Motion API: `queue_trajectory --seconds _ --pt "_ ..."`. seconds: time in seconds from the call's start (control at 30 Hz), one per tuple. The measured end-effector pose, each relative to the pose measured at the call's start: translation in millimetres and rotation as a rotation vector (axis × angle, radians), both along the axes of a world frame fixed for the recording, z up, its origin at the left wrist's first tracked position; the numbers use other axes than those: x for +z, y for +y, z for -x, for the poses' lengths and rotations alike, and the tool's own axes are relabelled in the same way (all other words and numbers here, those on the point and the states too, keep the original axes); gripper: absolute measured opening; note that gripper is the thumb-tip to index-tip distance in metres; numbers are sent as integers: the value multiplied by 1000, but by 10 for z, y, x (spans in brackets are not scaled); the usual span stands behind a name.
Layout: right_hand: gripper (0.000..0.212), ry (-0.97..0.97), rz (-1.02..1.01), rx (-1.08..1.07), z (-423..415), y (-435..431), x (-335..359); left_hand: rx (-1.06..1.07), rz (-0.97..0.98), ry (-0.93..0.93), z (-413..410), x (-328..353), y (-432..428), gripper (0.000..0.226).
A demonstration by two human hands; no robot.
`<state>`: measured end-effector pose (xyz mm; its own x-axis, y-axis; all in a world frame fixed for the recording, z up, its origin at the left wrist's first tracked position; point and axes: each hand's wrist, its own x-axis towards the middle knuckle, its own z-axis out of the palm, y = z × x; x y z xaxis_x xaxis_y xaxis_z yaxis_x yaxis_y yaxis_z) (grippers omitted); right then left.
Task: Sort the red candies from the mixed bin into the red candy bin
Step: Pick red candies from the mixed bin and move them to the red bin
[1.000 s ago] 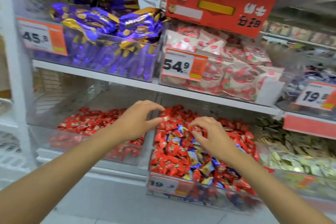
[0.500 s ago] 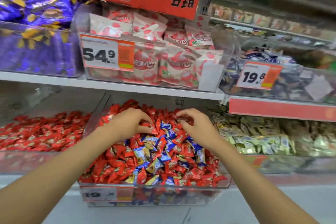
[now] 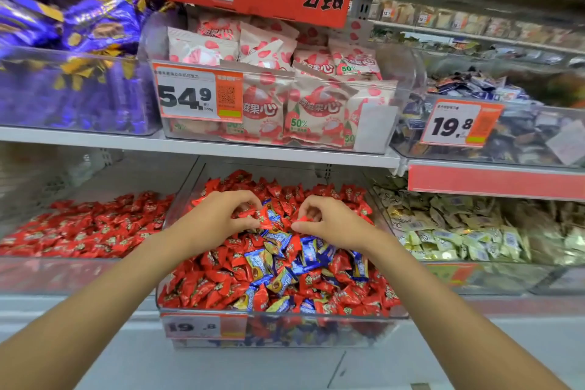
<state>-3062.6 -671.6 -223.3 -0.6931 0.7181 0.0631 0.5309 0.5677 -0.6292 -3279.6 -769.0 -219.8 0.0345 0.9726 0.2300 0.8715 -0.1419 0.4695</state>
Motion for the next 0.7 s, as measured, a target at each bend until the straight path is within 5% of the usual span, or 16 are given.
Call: queue_trajectory --seconds 0.23,0.33,0.4,0.57,0.7 --pt "10 214 -6 -129 -298 -128 105 -38 34 7 -73 69 -73 46" --pt "18 121 -15 -160 -385 -143 159 -32 48 23 -70 58 -76 33" --pt "5 51 -7 -139 -455 -164 208 -25 52 17 -73 50 -91 25" --pt "48 -441 -175 9 -608 -281 83 -40 28 -62 -58 97 -179 20" --pt "26 -254 -163 -24 -689 -281 -69 -29 -36 -35 21 175 -236 40"
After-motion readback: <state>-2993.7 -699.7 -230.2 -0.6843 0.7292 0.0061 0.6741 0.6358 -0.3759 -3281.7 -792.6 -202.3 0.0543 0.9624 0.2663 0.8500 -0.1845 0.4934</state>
